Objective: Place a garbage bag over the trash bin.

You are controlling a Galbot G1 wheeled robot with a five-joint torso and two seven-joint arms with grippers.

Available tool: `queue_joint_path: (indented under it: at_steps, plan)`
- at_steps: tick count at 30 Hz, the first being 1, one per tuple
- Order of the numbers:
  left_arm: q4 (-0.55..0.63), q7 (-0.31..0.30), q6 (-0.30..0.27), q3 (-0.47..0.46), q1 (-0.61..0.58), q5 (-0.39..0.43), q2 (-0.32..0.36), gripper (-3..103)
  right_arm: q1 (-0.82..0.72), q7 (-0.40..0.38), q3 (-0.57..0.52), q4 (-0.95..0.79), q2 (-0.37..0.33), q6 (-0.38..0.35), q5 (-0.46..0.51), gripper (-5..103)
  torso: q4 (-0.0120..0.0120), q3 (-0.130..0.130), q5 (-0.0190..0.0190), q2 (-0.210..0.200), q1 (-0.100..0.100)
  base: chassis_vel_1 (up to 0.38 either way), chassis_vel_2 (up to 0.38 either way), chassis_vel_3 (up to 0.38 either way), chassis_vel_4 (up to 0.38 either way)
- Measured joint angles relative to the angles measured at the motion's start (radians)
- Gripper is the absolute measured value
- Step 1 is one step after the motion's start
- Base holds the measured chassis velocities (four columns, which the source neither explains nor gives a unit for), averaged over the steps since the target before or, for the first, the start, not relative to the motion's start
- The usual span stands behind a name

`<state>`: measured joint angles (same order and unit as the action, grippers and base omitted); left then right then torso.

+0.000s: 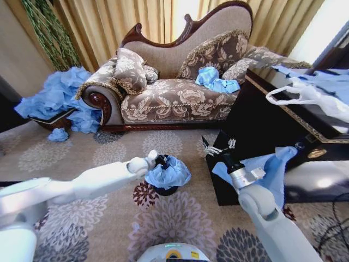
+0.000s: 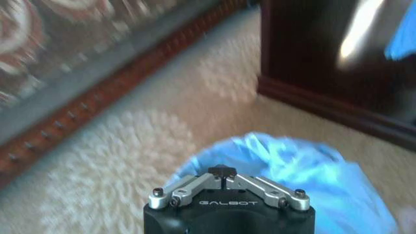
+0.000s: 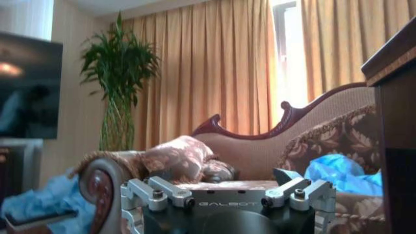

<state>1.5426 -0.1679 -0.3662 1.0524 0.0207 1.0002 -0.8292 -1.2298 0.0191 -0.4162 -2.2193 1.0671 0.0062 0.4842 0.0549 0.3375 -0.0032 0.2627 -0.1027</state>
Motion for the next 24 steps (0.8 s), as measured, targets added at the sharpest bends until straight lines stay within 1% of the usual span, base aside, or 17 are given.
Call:
queue_joint_path:
  at_steps: [1,2,3,4,5,7,8,10,13,14,16,17,18,20,21,23,24]
  plan:
    - [0.0,0.0,0.0,0.0,0.0,0.0,0.0,0,0.0,0.0,0.0,0.0,0.0,0.0,0.0,100,0.0,0.0,0.0,0.0,0.0,0.0,0.0,0.0,0.0]
    - [-0.017,0.002,-0.046,0.034,0.026,0.04,-0.022,0,-0.011,-0.002,0.001,-0.026,0.011,-0.005,0.005,100,0.0001,0.0,-0.0003,0.0,0.0,0.0,0.0,0.0,0.0]
    - [-0.034,0.001,-0.072,0.051,0.039,0.062,-0.041,0,-0.016,-0.002,0.002,-0.037,0.02,-0.006,0.005,100,0.0002,0.0,-0.0001,0.0,0.0,0.0,0.0,0.0,0.0]
    - [-0.052,0.0,-0.089,0.066,0.048,0.081,-0.06,0,-0.02,-0.002,0.002,-0.043,0.026,-0.007,0.005,100,0.0001,0.0,0.0,0.0,0.0,0.0,0.0,0.0,0.0]
    - [-0.052,0.0,-0.089,0.066,0.048,0.081,-0.06,0,-0.02,-0.002,0.002,-0.043,0.026,-0.007,0.005,100,0.0001,0.0,0.0,0.0,0.0,0.0,0.0,0.0,0.0]
    - [-0.098,-0.011,-0.139,0.095,0.057,0.103,-0.108,0,-0.029,-0.002,0.002,-0.048,0.036,-0.007,0.002,100,0.0004,0.0,-0.0002,0.0,0.0,0.0,0.0,0.0,0.0]
    - [-0.14,-0.015,-0.174,0.116,0.058,0.108,-0.149,0,-0.035,-0.002,0.0,-0.046,0.038,-0.006,0.001,100,0.0005,0.0,0.0,0.0,0.0,0.0,0.0,0.0,0.0]
    - [-0.153,-0.015,-0.182,0.121,0.057,0.108,-0.162,0,-0.037,-0.002,-0.003,-0.043,0.038,-0.005,0.001,100,0.0006,0.0,-0.0002,0.0,0.0,0.0,0.0,0.0,0.0]
    - [-0.267,-0.012,-0.201,0.137,0.024,0.083,-0.261,0,-0.058,0.004,-0.013,-0.029,0.028,0.003,0.003,100,0.0001,0.0,-0.0002,0.0,0.0,0.0,0.0,0.0,0.0]
    - [-0.267,-0.012,-0.201,0.137,0.024,0.083,-0.261,0,-0.058,0.004,-0.013,-0.029,0.028,0.003,0.003,100,0.0001,0.0,-0.0002,0.0,0.0,0.0,0.0,0.0,0.0]
    - [-0.342,0.005,-0.202,0.131,0.005,0.071,-0.313,0,-0.069,0.006,-0.014,-0.026,0.022,0.005,0.006,100,0.001,0.0,-0.0001,0.0,0.0,0.0,0.0,0.0,0.0]
    - [-0.367,0.017,-0.211,0.124,-0.003,0.074,-0.328,0,-0.073,0.007,-0.014,-0.026,0.018,0.005,0.008,100,0.0008,0.0,0.0002,0.0,0.0,0.0,0.0,0.0,0.0]
    - [-0.367,0.017,-0.211,0.124,-0.003,0.074,-0.328,0,-0.073,0.007,-0.014,-0.026,0.018,0.005,0.008,100,0.0008,0.0,0.0002,0.0,0.0,0.0,0.0,0.0,0.0]
    - [-0.407,0.042,-0.228,0.111,-0.018,0.073,-0.344,0,-0.074,0.007,-0.013,-0.022,0.01,0.003,0.014,100,0.0007,0.0,-0.0003,0.0,0.0,0.0,0.0,0.0,0.0]
    - [-0.407,0.042,-0.228,0.111,-0.018,0.073,-0.344,0,-0.074,0.007,-0.013,-0.022,0.01,0.003,0.014,100,0.0007,0.0,-0.0003,0.0,0.0,0.0,0.0,0.0,0.0]
    - [-0.451,0.056,-0.236,0.097,-0.045,0.061,-0.349,0,-0.063,0.007,0.001,-0.006,0.003,0.0,0.019,100,-0.0002,0.0,-0.0002,0.0,0.0,0.0,0.0,0.0,0.0]
    - [-0.463,0.056,-0.246,0.086,-0.058,0.059,-0.346,0,-0.06,0.006,0.008,0.0,0.001,-0.002,0.02,100,0.0,0.0,-0.0002,0.0,0.0,0.0,0.0,0.0,0.0]
